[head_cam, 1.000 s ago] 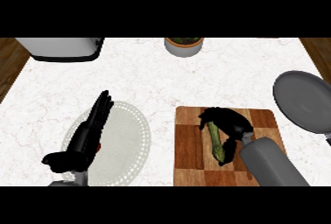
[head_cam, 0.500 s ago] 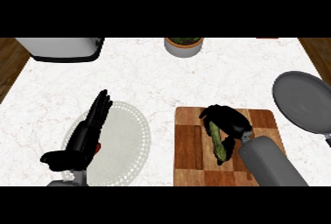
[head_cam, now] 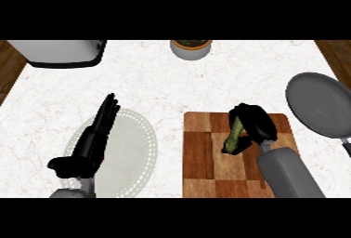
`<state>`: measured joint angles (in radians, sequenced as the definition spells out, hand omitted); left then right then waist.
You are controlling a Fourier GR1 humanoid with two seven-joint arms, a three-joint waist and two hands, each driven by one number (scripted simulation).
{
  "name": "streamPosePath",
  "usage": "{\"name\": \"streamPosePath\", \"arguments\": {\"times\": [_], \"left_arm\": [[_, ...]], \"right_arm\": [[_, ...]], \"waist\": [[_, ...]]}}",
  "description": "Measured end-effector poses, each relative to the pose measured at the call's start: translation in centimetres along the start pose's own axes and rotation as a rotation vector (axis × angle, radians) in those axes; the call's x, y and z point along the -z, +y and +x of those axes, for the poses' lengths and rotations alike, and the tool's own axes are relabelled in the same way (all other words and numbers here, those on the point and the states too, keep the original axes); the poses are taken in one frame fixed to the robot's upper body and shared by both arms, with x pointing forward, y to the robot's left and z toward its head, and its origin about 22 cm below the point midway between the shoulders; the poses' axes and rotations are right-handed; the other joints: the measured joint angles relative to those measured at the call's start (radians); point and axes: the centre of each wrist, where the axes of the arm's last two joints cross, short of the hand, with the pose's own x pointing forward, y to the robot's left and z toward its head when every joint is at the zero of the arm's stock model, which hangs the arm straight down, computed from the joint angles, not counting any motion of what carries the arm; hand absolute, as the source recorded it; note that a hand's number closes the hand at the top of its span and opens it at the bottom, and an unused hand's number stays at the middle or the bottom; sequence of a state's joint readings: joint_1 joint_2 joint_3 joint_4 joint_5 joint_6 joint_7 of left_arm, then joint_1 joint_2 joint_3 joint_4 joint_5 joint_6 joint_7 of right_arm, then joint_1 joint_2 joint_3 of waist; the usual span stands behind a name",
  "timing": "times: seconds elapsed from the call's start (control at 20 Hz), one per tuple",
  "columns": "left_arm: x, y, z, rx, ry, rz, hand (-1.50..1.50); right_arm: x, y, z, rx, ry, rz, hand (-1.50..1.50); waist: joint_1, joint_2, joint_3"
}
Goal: Pick the squash from the cutting board and place it in the pan
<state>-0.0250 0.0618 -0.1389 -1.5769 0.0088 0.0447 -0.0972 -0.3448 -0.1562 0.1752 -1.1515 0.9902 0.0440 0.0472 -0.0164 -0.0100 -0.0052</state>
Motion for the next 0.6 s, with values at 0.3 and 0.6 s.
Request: {"name": "streamPosePath", "arguments": {"times": [0.3,0.6], "left_arm": [[-0.3,-0.3,0.0,0.000,0.007,0.007,0.00],[-0.4,-0.1,0.1,-0.003,0.003,0.001,0.00]], "right_arm": [[0.0,-3.7,2.6,-0.002,0.246,-0.312,1.50],[-2.7,-6.9,5.1,0.079,0.327,-0.547,1.50]], "waist": [[-0.003,0.000,0.003],[0.001,0.003,0.004]]}}
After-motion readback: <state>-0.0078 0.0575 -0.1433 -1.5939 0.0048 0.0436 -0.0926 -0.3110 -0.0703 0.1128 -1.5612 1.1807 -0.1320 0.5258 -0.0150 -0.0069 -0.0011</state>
